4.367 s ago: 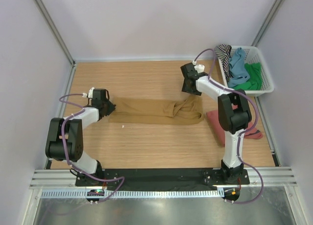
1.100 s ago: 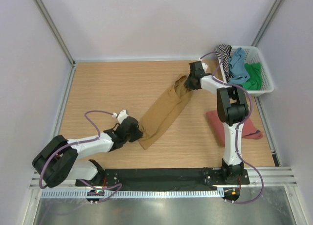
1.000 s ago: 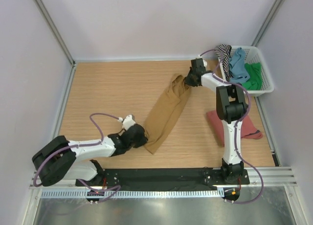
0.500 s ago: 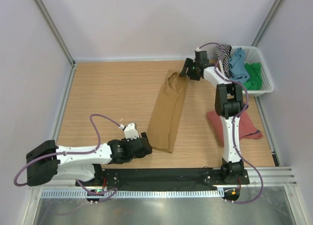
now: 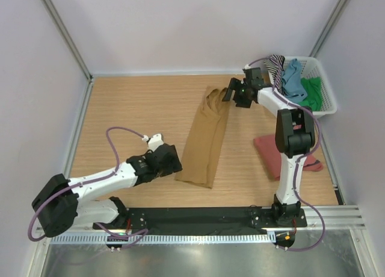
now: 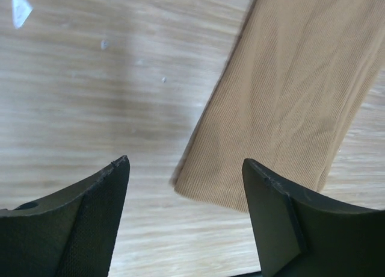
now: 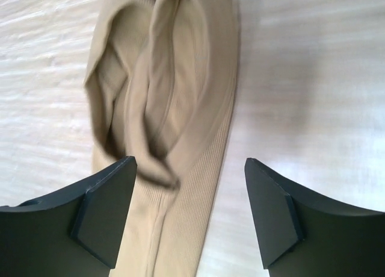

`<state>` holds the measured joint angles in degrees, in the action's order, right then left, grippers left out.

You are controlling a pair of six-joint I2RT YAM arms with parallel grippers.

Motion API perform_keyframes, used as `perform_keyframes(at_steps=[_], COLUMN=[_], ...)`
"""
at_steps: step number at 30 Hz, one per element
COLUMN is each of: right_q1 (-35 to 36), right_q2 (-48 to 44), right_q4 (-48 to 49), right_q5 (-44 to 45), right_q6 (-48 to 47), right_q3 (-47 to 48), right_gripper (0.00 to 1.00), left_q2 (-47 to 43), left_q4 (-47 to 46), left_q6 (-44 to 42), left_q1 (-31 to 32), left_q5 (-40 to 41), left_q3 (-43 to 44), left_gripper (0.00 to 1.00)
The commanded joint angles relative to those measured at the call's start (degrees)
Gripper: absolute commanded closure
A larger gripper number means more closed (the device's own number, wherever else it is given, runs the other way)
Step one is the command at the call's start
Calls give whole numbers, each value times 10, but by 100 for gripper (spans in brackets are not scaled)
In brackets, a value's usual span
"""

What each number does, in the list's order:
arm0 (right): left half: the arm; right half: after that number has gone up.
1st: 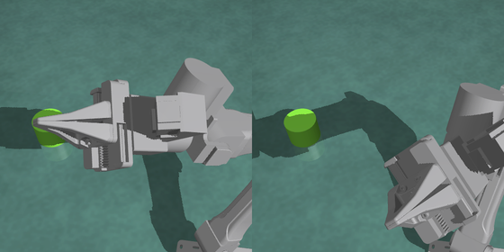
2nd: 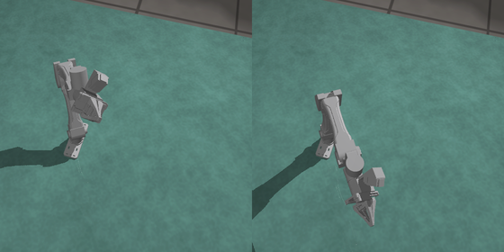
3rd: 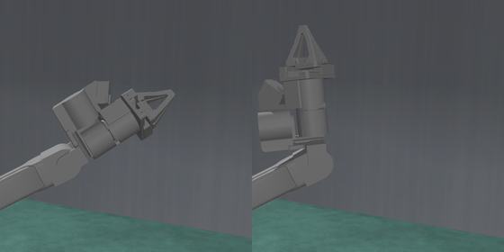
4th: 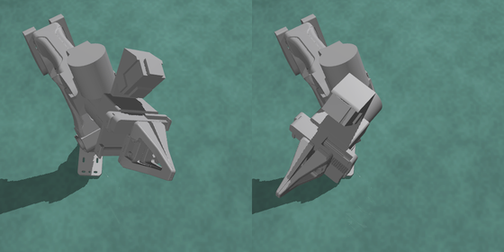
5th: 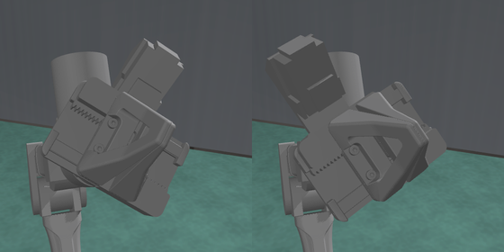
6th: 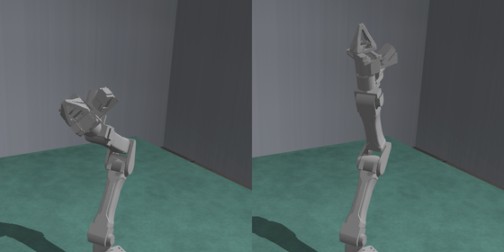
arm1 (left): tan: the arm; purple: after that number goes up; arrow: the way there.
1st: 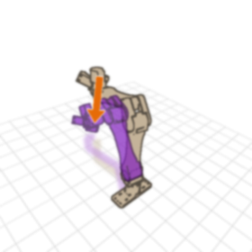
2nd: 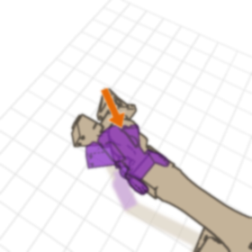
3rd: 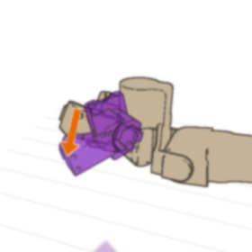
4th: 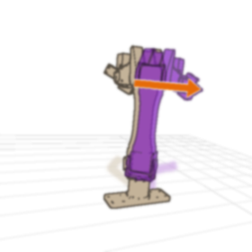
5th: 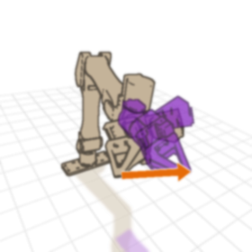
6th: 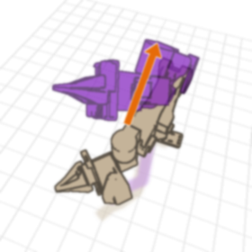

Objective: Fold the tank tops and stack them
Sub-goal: Fold the tank top

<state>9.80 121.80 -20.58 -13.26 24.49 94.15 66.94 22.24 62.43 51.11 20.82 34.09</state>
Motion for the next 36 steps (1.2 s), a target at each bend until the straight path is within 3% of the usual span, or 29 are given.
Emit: perform_keyframes(at_steps=[1,5,15,20,26,29,36], right_q1=[4,4,5,4,4,4,5], right_q2=[-75,-97,-45,-6,41,59,114], right_q4=[30,62,87,85,84,78,52], right_q5=[-6,-25,-48,-47,-59,-54,-73], right_q6=[22,41,62,69,77,76,76], right_q3=[-62,-128,-129,-107,-64,-40,41], right_gripper=[22,40,42,48,79,90,91], left_q2=[36,85,137,143,147,155,158], left_q4=[-61,-93,-142,-185,-208,-210,-259], left_q6=[-65,-69,-52,-25,-5,16,93], left_q1=[-31,-39,-40,-38,-13,21,78], left_q5=[-67,-95,-132,-159,-160,-148,-110], left_q3=[26,32,12,-35,-56,-54,-68], left_gripper=[26,32,55,80,100,100,99])
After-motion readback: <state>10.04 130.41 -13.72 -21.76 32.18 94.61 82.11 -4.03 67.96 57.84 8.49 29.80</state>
